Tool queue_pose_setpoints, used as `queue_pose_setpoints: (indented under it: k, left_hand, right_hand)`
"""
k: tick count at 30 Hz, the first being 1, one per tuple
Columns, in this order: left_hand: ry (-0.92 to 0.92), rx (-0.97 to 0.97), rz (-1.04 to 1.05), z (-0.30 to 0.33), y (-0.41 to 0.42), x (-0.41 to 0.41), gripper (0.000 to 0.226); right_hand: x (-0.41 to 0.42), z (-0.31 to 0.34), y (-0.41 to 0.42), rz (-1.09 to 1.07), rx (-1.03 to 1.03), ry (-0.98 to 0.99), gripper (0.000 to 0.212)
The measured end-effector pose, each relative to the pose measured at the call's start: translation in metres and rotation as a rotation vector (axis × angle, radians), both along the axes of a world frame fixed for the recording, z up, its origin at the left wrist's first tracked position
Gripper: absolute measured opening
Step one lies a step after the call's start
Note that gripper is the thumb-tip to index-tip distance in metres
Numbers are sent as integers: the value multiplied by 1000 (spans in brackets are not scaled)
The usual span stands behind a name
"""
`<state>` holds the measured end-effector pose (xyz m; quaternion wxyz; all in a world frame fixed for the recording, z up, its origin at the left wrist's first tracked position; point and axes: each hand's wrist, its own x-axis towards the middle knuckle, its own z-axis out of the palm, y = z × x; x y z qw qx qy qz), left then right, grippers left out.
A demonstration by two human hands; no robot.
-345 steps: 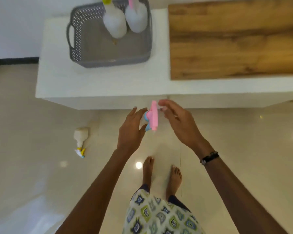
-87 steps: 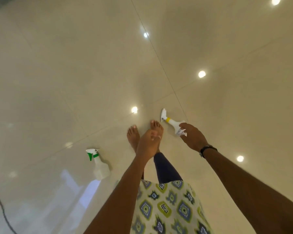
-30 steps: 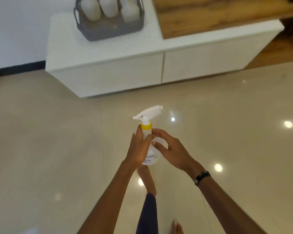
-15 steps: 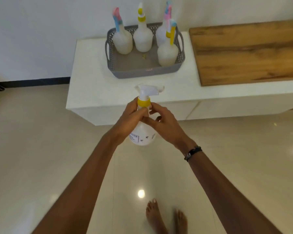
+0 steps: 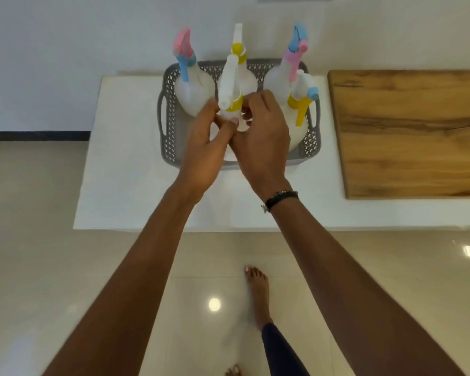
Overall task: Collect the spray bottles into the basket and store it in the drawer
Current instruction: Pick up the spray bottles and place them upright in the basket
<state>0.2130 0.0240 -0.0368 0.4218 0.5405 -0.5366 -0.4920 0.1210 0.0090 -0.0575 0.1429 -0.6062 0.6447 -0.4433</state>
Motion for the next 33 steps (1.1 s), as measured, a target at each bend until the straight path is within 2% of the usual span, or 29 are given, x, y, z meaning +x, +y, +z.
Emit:
queue_pose_setpoints:
  k: [7, 13, 21, 24, 27, 33]
  left_hand:
    - [-99, 165, 26, -56, -44, -8, 36]
    - [-233, 96, 51, -86, -44, -10, 37]
    - [-318, 141, 81, -102, -45, -14, 40]
    - [-359, 106, 73, -100, -45, -15, 48]
    - [-362, 80, 73, -94, -41, -20, 53]
    - [-324, 2, 240, -75, 22, -12, 53]
  right_hand:
    - [-11, -55, -50, -16, 132, 170, 35]
    - [-17, -70, -51, -20, 185, 176, 38]
    - [-16, -65, -55, -4, 258, 220, 40]
    - [-17, -62, -53, 14, 303, 194, 39]
    - [-23, -56, -47, 68, 344, 81, 36]
    - [-27, -41, 15, 67, 328, 25, 27]
